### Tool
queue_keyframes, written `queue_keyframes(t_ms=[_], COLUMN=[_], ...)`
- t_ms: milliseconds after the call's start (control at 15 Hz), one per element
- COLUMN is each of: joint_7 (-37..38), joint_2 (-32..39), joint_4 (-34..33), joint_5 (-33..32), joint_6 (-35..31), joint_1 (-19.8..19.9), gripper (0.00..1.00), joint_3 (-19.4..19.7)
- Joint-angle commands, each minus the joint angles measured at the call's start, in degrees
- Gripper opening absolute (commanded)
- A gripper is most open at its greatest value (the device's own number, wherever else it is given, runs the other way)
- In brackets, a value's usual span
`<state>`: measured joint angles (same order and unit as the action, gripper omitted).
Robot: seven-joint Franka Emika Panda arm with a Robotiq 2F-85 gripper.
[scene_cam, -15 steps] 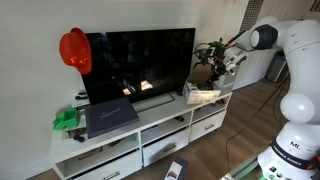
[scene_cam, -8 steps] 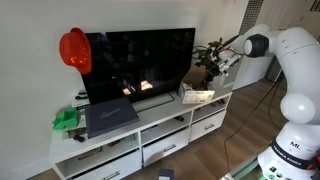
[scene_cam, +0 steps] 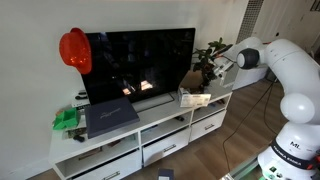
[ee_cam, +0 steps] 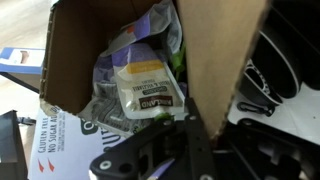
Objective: Move the white box to the right
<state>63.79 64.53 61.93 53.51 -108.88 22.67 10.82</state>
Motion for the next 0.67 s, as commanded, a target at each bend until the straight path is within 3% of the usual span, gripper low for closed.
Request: queue_keyframes(t_ms=[0,600], joint_7=[5.0,6.1], joint_2=[4.5,11.3], joint_4=[-9.3,-20.8], joint_5=[-0.9,-1.9], joint_6=[4.2,0.6], joint_1=[1.2,0.5], gripper=[0.01,0.01], joint_3=[-0.2,1.4])
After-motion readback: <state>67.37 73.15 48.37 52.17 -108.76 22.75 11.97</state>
